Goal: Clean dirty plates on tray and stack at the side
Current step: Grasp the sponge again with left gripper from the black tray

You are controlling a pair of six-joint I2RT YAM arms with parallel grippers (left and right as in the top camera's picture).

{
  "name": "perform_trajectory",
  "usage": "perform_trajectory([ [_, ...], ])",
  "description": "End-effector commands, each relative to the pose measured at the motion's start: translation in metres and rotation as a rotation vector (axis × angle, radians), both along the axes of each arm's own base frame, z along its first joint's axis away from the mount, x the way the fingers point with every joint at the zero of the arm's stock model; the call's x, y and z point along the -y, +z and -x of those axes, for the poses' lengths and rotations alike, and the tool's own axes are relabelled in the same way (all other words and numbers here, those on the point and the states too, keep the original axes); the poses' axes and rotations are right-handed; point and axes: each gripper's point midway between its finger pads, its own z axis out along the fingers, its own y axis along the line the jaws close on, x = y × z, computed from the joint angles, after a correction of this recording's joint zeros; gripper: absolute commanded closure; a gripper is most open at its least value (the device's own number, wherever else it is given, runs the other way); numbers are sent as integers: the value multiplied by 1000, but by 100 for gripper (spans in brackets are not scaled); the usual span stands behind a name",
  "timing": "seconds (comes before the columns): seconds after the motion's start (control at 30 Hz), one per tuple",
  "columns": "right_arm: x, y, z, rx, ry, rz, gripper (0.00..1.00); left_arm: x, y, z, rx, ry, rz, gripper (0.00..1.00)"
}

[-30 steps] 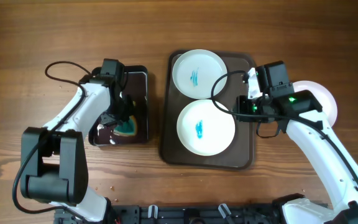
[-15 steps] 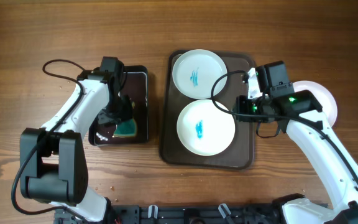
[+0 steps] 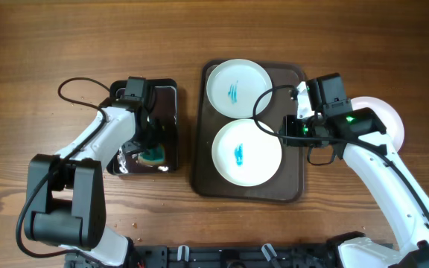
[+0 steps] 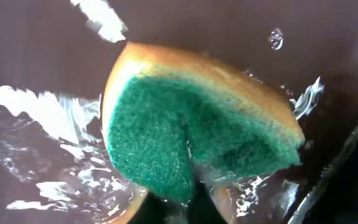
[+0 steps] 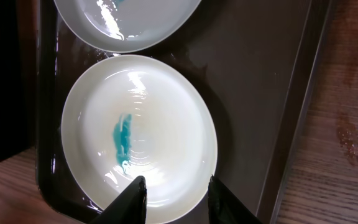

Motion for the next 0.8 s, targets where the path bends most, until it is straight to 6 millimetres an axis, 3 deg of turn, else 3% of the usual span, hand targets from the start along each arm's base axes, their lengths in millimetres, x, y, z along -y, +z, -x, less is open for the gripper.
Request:
perform_trajectory([
  [0.0, -5, 7, -1, 12, 2, -23, 67, 1, -9, 15, -53, -13, -3, 96],
  [0.07, -4, 7, -1, 10, 2, -22, 67, 1, -3, 15, -60, -13, -5, 96],
  [0.2, -4, 6, 1, 2, -2, -20, 67, 3, 27, 2, -45, -14, -2, 96],
  [0.37, 21, -5, 4, -73, -250, 54, 71, 6, 66, -13, 2, -14, 5, 96],
  [0.43, 20, -8, 3, -86, -255, 54, 71, 6, 77, -16, 17, -14, 8, 96],
  [0.57, 24, -22, 3, -130, -252, 69, 70, 8, 82, -16, 18, -17, 13, 96],
  [0.77, 10, -51, 5, -241, -57, -69, 70, 39, 85, -10, 7, -106, 107, 96],
])
